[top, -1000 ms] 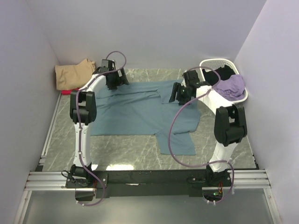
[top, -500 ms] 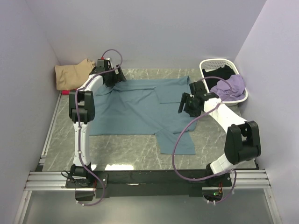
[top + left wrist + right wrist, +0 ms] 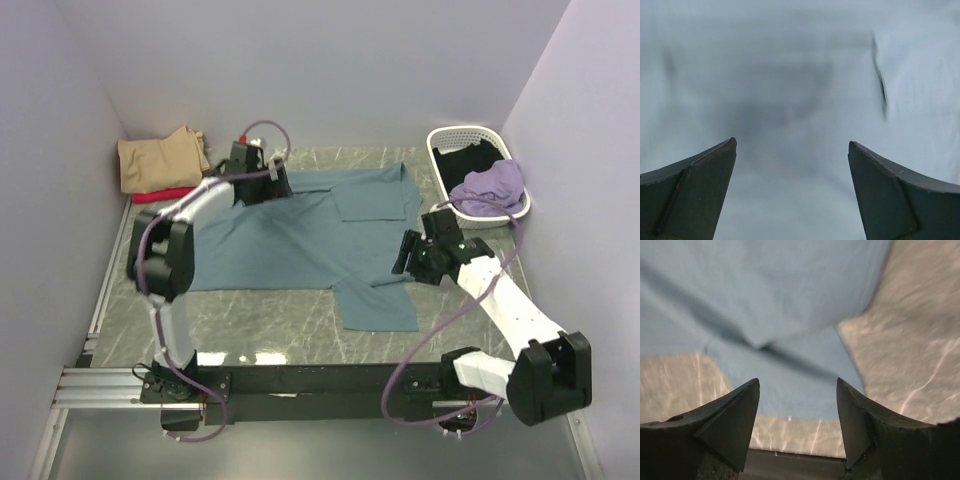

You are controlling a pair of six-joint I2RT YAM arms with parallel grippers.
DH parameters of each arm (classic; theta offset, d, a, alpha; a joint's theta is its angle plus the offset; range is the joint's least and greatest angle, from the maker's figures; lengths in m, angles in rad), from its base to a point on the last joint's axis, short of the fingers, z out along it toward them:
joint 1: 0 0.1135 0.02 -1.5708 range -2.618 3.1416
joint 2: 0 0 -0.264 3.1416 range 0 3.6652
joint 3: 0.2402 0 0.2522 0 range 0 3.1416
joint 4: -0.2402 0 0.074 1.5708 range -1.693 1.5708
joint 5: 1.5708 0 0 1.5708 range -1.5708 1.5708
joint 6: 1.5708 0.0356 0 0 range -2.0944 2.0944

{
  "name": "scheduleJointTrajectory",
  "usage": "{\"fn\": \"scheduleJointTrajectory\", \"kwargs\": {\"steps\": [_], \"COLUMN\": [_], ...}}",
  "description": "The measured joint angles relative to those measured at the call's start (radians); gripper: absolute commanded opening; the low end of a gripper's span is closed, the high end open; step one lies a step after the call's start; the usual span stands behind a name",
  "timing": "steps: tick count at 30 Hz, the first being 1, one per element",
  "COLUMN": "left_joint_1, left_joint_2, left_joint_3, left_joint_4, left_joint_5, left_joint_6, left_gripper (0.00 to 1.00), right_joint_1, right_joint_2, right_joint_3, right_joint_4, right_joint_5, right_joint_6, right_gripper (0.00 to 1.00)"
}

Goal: Fold and stack the t-shirts
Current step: Fold the tshirt

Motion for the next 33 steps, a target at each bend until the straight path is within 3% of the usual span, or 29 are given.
{"fn": "scheduleJointTrajectory", "kwargs": {"steps": [4,7,12,19,25,33], "left_joint_1": [-0.091,-0.081,-0.051,-0.012,0.132,0.151], "left_joint_2": [-0.335,-0.537,-0.718,-0.813,-0.786,-0.750], "left_joint_3": [-0.351,-0.580,-0.789,-0.850,-0.888,-0.911], "left_joint_4": [0.022,0.039,-0.021,-0.066,-0.079,-0.092], "left_joint_5": [-0.116,-0.197,-0.347,-0.454,-0.454,-0.443], "left_joint_6": [-0.073,-0.141,-0.246,-0.335,-0.344,-0.345], "left_gripper": [1.00,0.99,0.99,1.00,1.00,0.99], "right_joint_1": [0.106,0.138,0.138,0.138,0.139,0.141], "right_joint_2": [-0.076,-0.162,-0.370,-0.442,-0.410,-0.428], "right_joint_3": [-0.055,-0.082,-0.218,-0.311,-0.435,-0.437], "right_joint_4": [-0.055,-0.084,-0.088,-0.139,-0.126,-0.128], "right_joint_5": [0.040,0.057,0.082,0.140,0.141,0.153], "right_joint_6": [0.040,0.107,0.266,0.394,0.444,0.471], "right_gripper": [0.73,0.73,0.73,0.73,0.72,0.72]}}
